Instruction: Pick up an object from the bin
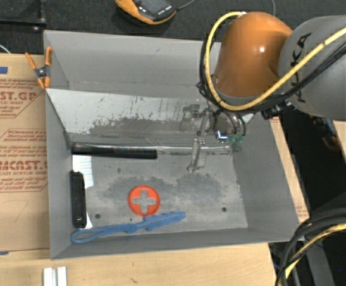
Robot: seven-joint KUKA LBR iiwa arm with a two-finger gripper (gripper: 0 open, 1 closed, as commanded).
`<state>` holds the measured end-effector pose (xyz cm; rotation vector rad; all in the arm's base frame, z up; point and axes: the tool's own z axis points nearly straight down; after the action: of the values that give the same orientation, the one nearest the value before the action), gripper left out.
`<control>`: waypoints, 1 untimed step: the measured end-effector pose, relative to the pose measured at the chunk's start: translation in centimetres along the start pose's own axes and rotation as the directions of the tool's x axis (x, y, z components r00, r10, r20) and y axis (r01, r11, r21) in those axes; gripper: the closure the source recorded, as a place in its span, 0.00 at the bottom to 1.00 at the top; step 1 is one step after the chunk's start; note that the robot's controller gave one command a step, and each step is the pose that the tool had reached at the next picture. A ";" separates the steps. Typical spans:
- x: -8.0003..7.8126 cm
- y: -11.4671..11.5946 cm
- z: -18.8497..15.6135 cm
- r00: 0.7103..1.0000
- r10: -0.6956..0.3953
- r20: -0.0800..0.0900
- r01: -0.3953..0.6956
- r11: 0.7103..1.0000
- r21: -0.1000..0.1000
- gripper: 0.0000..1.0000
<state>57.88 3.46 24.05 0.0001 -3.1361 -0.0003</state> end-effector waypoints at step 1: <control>-0.1 0.0 -0.5 1.000 0.000 0.008 0.000 1.000 -0.001 0.00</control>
Offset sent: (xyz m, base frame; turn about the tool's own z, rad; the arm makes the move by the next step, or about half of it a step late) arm 0.0126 -0.0800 -0.1705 -0.0102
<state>58.00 3.45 24.56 -0.0004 -3.1445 -0.0014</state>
